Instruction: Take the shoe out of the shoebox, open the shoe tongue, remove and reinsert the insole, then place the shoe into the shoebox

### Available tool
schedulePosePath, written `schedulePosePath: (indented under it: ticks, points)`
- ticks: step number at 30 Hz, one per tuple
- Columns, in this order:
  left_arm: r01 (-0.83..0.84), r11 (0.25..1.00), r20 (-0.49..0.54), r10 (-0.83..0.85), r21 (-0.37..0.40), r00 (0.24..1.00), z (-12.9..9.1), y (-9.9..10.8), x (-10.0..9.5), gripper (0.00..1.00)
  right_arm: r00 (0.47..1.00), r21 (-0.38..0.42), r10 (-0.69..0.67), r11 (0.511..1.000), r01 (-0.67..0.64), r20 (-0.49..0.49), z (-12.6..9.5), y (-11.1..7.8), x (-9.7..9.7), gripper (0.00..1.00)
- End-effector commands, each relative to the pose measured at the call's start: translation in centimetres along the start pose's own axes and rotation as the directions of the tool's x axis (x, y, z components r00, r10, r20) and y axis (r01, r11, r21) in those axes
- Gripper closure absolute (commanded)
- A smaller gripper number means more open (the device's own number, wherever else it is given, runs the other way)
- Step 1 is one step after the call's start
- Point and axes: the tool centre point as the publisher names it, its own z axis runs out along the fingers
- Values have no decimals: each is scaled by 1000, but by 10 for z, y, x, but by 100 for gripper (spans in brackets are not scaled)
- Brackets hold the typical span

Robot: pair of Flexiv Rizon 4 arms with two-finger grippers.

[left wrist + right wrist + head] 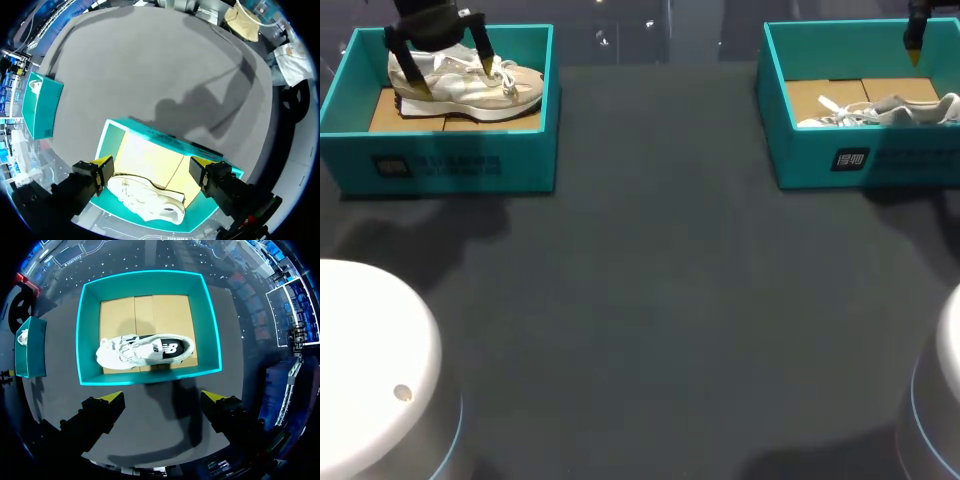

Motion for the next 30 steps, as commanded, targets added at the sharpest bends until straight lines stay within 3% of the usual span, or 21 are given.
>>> schedulePosePath:
  ticks: [1,8,11,12,26,30]
  points:
    - [-44,999,-9,44,-3,999,1,44,7,0,1000,-1,1,1000,-1,1,0,-1,0,0]
    - [-114,993,-12,114,-32,993,-14,98,27,0,1000,-1,1,1000,-1,1,0,-1,0,0]
    - [-161,987,-55,161,-4,985,-17,126,33,0,1000,-1,1,1000,-1,1,0,-1,0,0]
    - [-184,982,-68,187,48,980,-19,135,35,0,1000,-1,1,1000,-1,1,0,-1,0,0]
    - [-184,982,-68,187,48,980,-19,135,35,0,1000,-1,1,1000,-1,1,0,-1,0,0]
    - [-248,969,-53,249,18,967,-18,156,29,0,1000,-1,1,1000,-1,1,0,-1,0,0]
